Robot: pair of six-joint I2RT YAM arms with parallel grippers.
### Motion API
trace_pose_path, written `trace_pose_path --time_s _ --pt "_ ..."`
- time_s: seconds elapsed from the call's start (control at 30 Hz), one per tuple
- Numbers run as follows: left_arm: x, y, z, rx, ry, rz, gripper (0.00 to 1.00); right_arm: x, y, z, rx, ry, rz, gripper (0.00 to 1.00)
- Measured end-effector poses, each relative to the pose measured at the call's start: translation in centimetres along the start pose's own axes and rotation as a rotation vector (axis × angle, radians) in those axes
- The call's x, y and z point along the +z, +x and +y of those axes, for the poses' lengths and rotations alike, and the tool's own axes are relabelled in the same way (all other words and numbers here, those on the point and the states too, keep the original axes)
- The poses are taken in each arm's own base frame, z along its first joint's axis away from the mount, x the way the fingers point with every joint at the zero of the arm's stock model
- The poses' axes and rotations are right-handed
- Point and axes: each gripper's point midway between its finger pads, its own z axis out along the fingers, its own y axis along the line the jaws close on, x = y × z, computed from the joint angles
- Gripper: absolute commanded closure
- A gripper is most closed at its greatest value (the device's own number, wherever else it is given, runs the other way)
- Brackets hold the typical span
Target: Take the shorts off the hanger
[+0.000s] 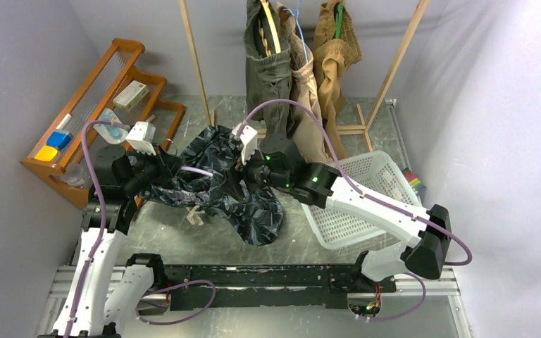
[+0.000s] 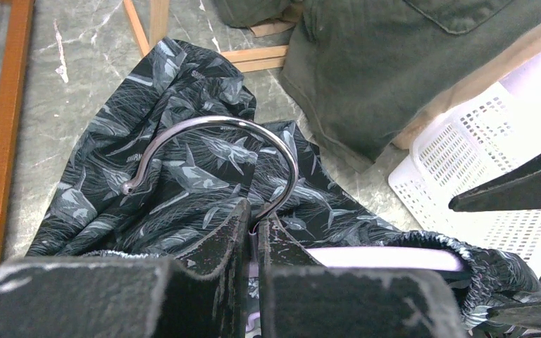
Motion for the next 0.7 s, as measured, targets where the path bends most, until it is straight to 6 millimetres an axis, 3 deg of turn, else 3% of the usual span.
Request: trace_pose_path --time_s 0.07,0.13,0.17,0.2,0.3,0.37,0.53,0.7 --pt "0.0 0.0 0.0 0.001 0.0 0.001 0.93 0.4 -0.2 0.1 0.001 -0.008 0.001 0.36" --pt "0.0 0.0 0.0 0.004 0.001 0.0 0.93 1.2 -0.2 0.3 0.004 -0.021 0.0 0.52" --pt "-0.1 0.0 0.0 0.006 0.002 0.0 0.93 1.6 -0.1 0.3 0.008 -0.026 0.003 0.55" --pt "0.0 0.0 0.0 0.009 0.002 0.001 0.93 1.8 0.1 0.4 0.012 -0.03 0.006 0.54" --pt "-0.1 0.3 0.1 0.014 0.0 0.013 0.93 2.0 0.1 0.6 0.038 -0.043 -0.013 0.36" --pt "-0.1 0.4 0.1 0.014 0.0 0.019 0.93 1.7 0.2 0.8 0.05 -0.051 -0.036 0.33" --pt "-0.1 0.6 0.1 0.018 0.003 0.027 0.93 1.5 -0.1 0.8 0.055 -0.043 -0.054 0.41" --pt "-0.1 0.7 0.0 0.019 0.009 0.031 0.93 2.5 0.4 0.7 0.067 -0.046 -0.039 0.58"
